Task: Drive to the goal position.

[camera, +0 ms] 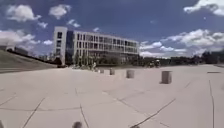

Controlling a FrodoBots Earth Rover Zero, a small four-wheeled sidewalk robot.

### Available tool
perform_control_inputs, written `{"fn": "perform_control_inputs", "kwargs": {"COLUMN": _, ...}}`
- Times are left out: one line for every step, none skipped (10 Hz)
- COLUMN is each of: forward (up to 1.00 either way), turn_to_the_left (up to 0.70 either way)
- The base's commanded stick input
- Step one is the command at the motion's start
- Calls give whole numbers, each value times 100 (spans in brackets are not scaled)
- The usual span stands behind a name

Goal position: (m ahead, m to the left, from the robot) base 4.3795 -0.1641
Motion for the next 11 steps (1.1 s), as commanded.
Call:
{"fn": "perform_control_inputs", "kwargs": {"forward": 70, "turn_to_the_left": 0}}
{"fn": "perform_control_inputs", "kwargs": {"forward": 70, "turn_to_the_left": 0}}
{"fn": "perform_control_inputs", "kwargs": {"forward": 70, "turn_to_the_left": 0}}
{"fn": "perform_control_inputs", "kwargs": {"forward": 70, "turn_to_the_left": 0}}
{"fn": "perform_control_inputs", "kwargs": {"forward": 70, "turn_to_the_left": 0}}
{"fn": "perform_control_inputs", "kwargs": {"forward": 70, "turn_to_the_left": 0}}
{"fn": "perform_control_inputs", "kwargs": {"forward": 70, "turn_to_the_left": 0}}
{"fn": "perform_control_inputs", "kwargs": {"forward": 70, "turn_to_the_left": 0}}
{"fn": "perform_control_inputs", "kwargs": {"forward": 70, "turn_to_the_left": 0}}
{"fn": "perform_control_inputs", "kwargs": {"forward": 70, "turn_to_the_left": 0}}
{"fn": "perform_control_inputs", "kwargs": {"forward": 70, "turn_to_the_left": 0}}
